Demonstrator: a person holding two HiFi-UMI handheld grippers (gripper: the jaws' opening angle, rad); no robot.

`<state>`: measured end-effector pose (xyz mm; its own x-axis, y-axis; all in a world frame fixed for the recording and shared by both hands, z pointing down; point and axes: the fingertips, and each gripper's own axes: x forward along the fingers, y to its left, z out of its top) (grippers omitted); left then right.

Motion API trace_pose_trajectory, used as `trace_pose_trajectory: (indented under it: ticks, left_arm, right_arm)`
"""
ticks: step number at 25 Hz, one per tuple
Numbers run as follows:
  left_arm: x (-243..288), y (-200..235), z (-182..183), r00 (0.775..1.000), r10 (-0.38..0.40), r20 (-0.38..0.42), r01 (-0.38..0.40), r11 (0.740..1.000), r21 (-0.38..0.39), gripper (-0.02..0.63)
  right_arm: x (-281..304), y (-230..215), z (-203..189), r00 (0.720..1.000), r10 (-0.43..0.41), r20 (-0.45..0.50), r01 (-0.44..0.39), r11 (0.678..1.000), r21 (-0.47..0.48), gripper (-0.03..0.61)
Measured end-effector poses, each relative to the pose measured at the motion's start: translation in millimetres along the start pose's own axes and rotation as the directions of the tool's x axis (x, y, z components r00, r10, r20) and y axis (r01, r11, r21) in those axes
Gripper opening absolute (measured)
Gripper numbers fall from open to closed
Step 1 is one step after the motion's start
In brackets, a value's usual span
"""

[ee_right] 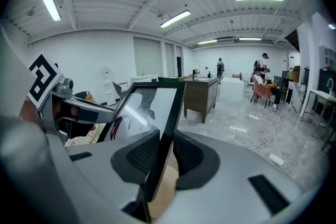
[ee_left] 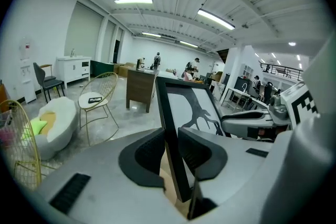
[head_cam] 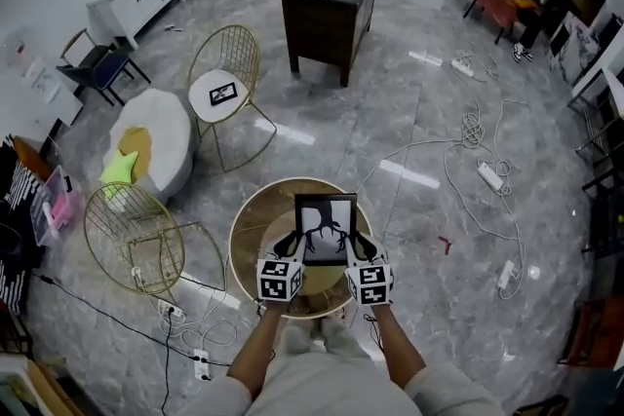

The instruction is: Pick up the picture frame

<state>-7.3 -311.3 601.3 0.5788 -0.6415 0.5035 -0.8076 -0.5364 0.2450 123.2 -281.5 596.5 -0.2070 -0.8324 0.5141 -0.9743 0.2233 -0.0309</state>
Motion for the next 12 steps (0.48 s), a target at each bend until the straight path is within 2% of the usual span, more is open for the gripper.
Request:
trace_pose_trajectory:
  ticks: [12]
  left_arm:
    - [-15.6, -12.2, 79.5, 0.992, -0.015, 0.122, 0.005, 0.996, 0.085, 0.079]
  right_arm:
    - [-23.5, -10.9, 77.8, 0.989, -0.033, 0.143, 0.04, 0.998, -0.047, 0.083]
